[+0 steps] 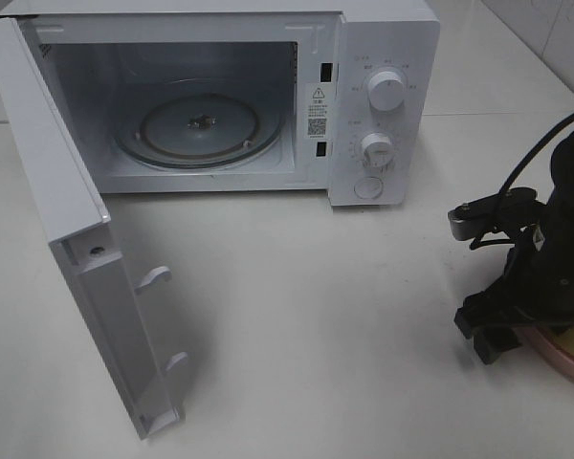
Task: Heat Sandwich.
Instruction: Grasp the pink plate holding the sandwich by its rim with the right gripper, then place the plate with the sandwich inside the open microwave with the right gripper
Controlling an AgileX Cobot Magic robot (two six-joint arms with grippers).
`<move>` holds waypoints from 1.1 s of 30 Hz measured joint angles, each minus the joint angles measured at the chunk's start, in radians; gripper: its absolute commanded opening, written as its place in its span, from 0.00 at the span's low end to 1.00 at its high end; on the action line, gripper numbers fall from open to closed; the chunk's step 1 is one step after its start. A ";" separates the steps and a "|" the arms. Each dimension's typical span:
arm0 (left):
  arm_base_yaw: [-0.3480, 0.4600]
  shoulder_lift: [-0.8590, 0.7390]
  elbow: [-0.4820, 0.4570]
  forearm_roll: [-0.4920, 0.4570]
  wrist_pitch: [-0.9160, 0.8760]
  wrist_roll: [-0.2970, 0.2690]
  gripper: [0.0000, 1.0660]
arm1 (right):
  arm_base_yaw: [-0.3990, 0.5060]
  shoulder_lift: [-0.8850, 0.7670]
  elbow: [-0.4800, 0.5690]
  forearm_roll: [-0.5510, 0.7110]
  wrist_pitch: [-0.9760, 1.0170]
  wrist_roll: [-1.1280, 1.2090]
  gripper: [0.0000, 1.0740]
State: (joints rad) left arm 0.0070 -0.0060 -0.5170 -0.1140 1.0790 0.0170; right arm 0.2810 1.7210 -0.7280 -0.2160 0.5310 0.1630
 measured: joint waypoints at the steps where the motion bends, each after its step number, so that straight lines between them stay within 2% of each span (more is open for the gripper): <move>1: 0.000 0.000 0.000 0.000 0.000 0.000 0.92 | 0.000 0.000 0.000 0.000 0.001 0.000 0.67; 2: 0.000 0.000 0.000 0.000 0.000 0.000 0.92 | 0.000 0.000 0.000 0.000 0.001 -0.001 0.59; 3: 0.000 0.000 0.000 0.000 0.000 0.000 0.92 | 0.000 0.000 0.000 0.000 0.001 -0.001 0.59; 5: 0.000 0.000 0.000 0.000 0.000 0.000 0.92 | 0.000 0.000 0.000 0.000 0.001 -0.001 0.49; 6: 0.000 0.000 0.000 0.000 0.000 0.000 0.92 | 0.000 0.000 0.000 0.000 0.001 -0.001 0.37; 7: 0.000 0.000 0.000 0.000 0.000 0.000 0.92 | 0.000 0.000 0.000 0.000 0.001 0.000 0.29; 8: 0.000 0.000 0.000 0.000 0.000 0.000 0.92 | 0.000 0.000 0.000 0.000 0.001 0.000 0.29; 10: 0.000 0.000 0.000 0.000 0.000 0.000 0.92 | 0.000 0.000 0.000 -0.003 0.001 0.003 0.16; 11: 0.000 0.000 0.000 0.000 0.000 0.000 0.92 | -0.001 0.000 0.000 -0.012 0.003 0.003 0.03; 12: 0.000 0.000 0.000 0.000 0.000 0.000 0.92 | -0.002 0.000 0.000 -0.015 0.005 0.003 0.00; 33: 0.000 0.000 0.000 0.000 0.000 0.000 0.92 | -0.002 -0.001 -0.015 -0.047 0.047 0.007 0.00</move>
State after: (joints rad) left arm 0.0070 -0.0060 -0.5170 -0.1140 1.0790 0.0170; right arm 0.2790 1.7200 -0.7430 -0.2630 0.5780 0.1700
